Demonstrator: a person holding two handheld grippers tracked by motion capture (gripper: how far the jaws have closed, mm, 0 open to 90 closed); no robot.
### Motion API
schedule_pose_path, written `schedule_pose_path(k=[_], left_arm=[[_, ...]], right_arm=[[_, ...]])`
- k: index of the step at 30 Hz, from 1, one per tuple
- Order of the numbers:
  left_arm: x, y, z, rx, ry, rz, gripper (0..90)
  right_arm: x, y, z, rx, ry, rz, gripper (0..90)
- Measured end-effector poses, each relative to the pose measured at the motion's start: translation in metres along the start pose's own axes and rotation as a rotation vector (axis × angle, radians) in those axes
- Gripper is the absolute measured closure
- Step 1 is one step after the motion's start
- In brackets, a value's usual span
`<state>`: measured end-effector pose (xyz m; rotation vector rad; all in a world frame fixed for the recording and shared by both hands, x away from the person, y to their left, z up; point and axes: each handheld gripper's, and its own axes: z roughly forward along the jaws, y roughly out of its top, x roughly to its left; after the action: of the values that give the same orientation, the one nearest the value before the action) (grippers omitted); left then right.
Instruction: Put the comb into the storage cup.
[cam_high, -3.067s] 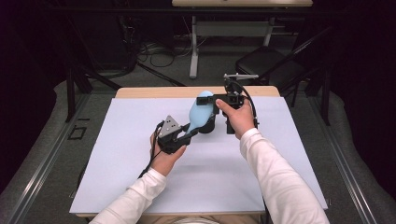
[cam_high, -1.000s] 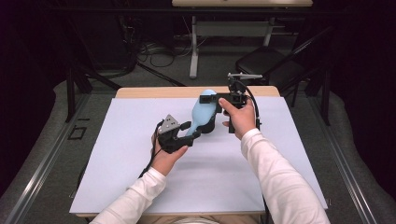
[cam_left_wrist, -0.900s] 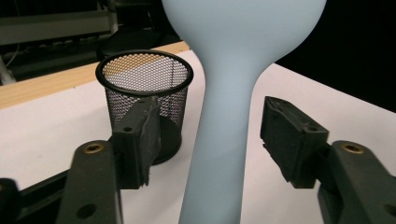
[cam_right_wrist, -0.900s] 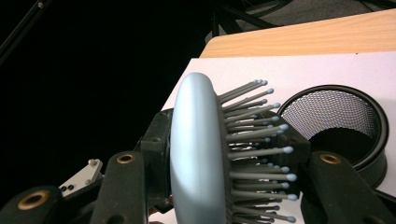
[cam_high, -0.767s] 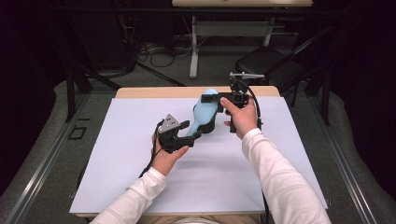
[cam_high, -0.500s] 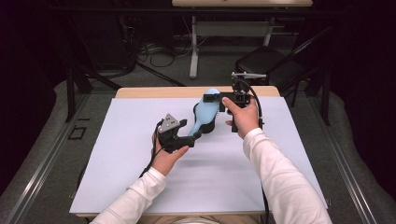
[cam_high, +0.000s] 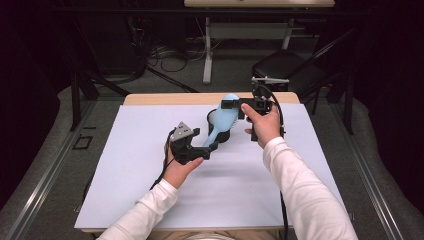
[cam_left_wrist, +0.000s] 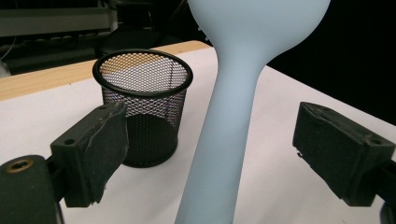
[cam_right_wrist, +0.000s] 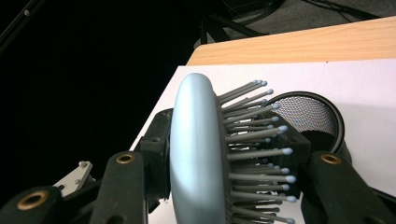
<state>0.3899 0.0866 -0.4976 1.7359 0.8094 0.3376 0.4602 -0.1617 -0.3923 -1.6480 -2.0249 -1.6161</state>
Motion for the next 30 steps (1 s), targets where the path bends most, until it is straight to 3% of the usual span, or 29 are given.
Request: schedule_pose_path(k=[2,10,30], left_arm=[[0.0,0.0,0.0,0.005,-0.002,-0.006,4.3],[0.001,-0.001,0.002,0.016,0.004,-0.016,0.9],[0.002,-0.002,0.004,0.041,-0.011,-0.022,0.5]], right_arm=[[-0.001,0.0,-0.002,-0.001,-0.002,0.001,50.4],[-0.003,0.002,-0.007,-0.01,-0.009,0.001,50.4],[-0.01,0.006,-0.018,-0.039,-0.036,0.009,50.3]])
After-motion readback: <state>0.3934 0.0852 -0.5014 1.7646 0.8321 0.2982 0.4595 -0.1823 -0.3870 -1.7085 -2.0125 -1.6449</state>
